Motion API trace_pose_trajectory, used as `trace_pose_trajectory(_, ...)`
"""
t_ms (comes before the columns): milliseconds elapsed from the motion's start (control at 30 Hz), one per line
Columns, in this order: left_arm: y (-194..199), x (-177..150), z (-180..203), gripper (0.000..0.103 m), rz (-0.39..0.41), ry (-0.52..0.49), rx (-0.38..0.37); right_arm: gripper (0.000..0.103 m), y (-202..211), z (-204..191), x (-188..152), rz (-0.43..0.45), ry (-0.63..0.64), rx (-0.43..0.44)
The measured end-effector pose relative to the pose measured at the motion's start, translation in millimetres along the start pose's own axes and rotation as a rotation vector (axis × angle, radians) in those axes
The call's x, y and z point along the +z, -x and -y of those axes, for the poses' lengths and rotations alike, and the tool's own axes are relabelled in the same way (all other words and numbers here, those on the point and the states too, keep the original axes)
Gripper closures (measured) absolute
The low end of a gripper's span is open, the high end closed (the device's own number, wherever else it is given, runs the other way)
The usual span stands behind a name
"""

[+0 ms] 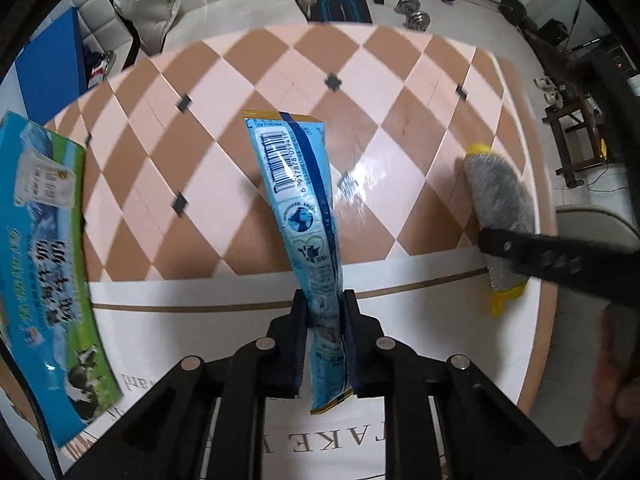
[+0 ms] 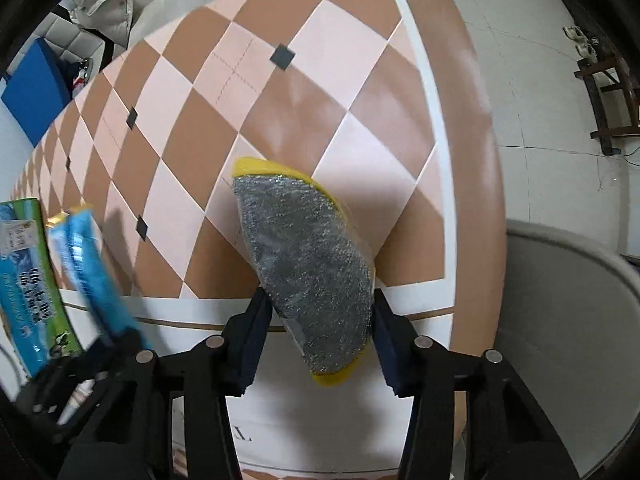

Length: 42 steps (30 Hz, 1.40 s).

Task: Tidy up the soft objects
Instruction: 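Grasp the blue tube with the left tool while the right tool grasps the scrubber, then place the blue tube and silver scrubber into the box and release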

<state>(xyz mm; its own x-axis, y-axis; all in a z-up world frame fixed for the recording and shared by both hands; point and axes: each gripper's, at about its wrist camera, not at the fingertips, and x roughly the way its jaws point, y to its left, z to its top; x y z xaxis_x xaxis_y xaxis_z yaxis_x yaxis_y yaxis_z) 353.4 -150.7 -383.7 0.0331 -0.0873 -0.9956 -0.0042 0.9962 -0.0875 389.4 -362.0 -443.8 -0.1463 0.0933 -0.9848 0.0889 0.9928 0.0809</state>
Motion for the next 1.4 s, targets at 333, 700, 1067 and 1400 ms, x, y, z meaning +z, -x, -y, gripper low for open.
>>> trace_pose_trajectory(333,112.3,-7.3,-61.9,0.089,0.140,-0.005,-0.107,0.060,50.9,-72.2,-55.8,0.105,-0.034,0.143)
trace_pose_trajectory(700,166.8,8.0,-237.1,0.089,0.070,0.064,-0.142,0.060,111.4,-269.3,-156.7,0.206,-0.019,0.418)
trace_pose_trajectory(1067,107.2,52.1,-290.1,0.089,-0.077,0.051,-0.156,0.060,81.7,-369.0,-158.0,0.169,-0.032,0.310)
trace_pose_trajectory(1400,88.8,58.7,-308.2,0.063,-0.139,0.040,-0.148,0.034,60.6,-377.4,-147.9,0.100,-0.047,0.243)
